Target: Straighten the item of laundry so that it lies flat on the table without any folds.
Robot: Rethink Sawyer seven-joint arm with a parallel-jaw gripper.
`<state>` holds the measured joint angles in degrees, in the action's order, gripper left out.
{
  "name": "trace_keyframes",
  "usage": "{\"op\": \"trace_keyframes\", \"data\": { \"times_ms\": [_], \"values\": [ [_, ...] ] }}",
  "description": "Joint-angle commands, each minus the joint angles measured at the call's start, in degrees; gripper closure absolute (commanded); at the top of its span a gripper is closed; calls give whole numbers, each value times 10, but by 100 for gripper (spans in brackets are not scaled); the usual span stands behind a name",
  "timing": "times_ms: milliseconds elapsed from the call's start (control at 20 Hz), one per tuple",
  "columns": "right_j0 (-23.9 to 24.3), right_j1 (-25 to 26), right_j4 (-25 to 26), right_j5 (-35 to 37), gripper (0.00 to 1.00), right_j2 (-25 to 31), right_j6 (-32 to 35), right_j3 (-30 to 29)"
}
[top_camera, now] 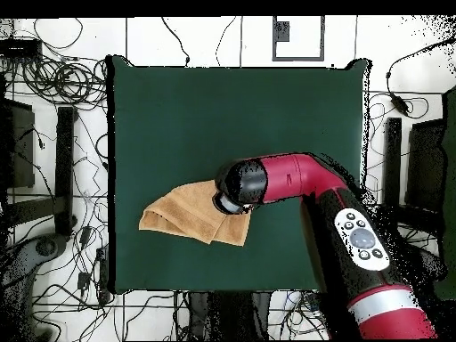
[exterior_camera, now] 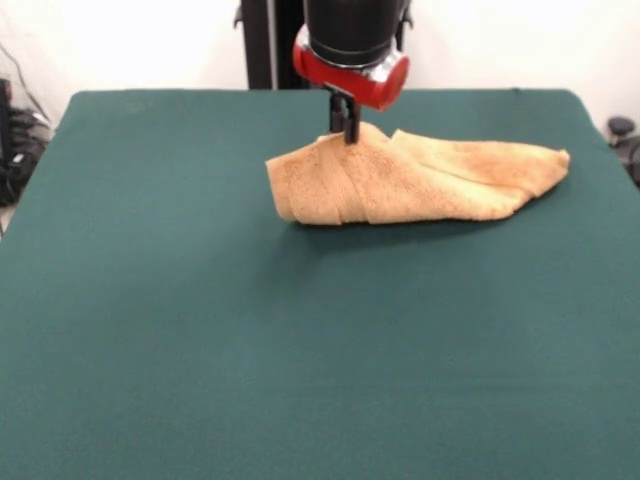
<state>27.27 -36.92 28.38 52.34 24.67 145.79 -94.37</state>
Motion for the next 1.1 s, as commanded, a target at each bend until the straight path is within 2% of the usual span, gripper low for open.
{"op": "trace_keyframes", "data": {
  "times_ms": [50, 550, 1000, 1100],
  "values": [
    [-32, 8, -27, 115, 100, 23, -82, 40],
    [-71, 53, -79, 278, 100, 4, -4, 133],
    [-102, 85, -110, 330, 100, -11, 48, 199],
    [-103, 80, -124, 349, 100, -11, 46, 196]
  ]
}}
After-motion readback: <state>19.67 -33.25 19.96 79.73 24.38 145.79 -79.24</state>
